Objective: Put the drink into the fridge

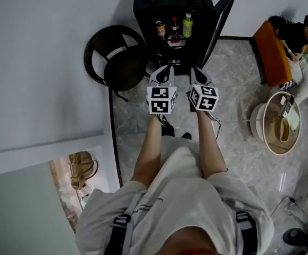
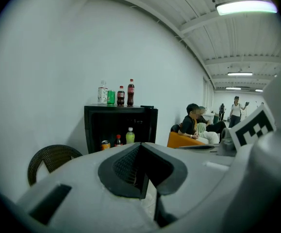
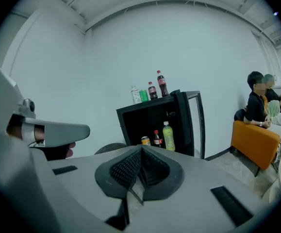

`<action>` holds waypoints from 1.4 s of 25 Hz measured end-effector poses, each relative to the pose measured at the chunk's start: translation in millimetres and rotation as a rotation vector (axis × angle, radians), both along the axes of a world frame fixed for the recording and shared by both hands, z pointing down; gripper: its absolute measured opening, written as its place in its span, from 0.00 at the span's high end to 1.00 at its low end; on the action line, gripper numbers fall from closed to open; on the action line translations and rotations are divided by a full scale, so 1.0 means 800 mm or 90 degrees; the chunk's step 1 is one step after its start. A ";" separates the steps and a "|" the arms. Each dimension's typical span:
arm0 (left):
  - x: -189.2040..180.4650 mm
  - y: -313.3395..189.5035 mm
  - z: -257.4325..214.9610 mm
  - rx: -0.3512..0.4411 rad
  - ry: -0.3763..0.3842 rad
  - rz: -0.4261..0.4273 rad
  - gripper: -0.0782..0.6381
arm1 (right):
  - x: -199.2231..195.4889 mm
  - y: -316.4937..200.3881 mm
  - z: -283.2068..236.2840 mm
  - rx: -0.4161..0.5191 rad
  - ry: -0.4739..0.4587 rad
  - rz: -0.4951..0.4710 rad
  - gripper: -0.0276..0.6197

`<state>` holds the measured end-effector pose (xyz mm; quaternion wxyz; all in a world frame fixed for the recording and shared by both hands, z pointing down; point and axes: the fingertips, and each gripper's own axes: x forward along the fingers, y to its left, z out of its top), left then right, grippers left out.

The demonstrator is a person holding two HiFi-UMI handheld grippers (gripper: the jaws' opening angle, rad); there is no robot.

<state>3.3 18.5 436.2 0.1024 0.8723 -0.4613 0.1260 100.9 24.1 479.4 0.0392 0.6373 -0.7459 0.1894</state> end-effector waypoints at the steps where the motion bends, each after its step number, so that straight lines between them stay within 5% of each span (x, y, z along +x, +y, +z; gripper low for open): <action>1: 0.003 0.011 0.004 -0.001 -0.007 0.003 0.88 | 0.002 0.010 0.002 -0.001 0.000 -0.009 0.95; 16: 0.018 0.066 0.009 0.004 -0.034 -0.003 0.88 | 0.030 0.070 0.001 -0.008 -0.004 -0.045 0.95; 35: 0.020 0.063 0.010 0.004 -0.028 -0.002 0.88 | 0.032 0.064 -0.005 -0.007 0.002 -0.044 0.95</action>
